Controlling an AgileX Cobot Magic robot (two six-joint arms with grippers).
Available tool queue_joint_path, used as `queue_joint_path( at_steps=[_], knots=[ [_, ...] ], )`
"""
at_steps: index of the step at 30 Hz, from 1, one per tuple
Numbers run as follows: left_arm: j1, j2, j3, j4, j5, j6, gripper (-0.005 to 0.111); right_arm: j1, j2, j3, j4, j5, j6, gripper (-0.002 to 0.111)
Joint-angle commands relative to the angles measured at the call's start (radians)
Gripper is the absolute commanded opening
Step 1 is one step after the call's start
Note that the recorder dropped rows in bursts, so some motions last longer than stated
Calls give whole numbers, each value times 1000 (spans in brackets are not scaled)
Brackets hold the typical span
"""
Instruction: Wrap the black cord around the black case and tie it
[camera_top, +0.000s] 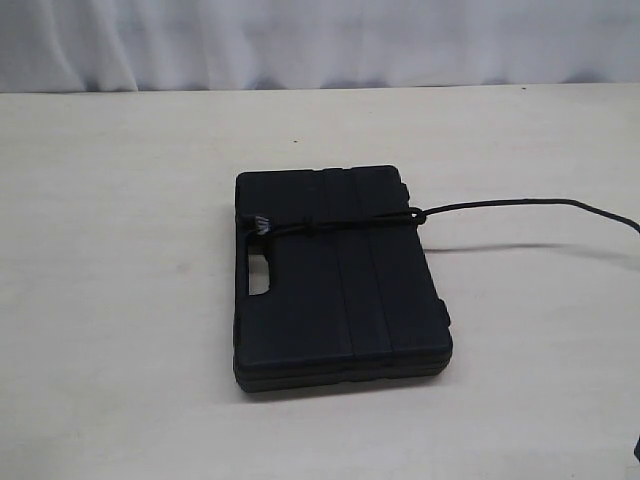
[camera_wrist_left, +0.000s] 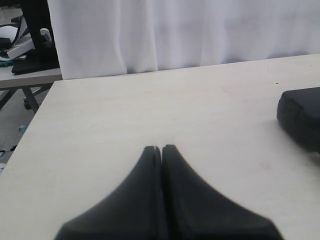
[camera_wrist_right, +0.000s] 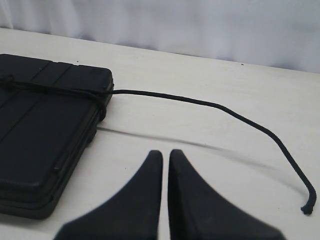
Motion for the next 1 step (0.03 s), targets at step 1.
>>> queue_joint_path(
  at_steps=[1],
  knots=[
    [-8,-2,3,-3,-8,-1,0,-3,-4,1,-8,-2,4,4]
  ],
)
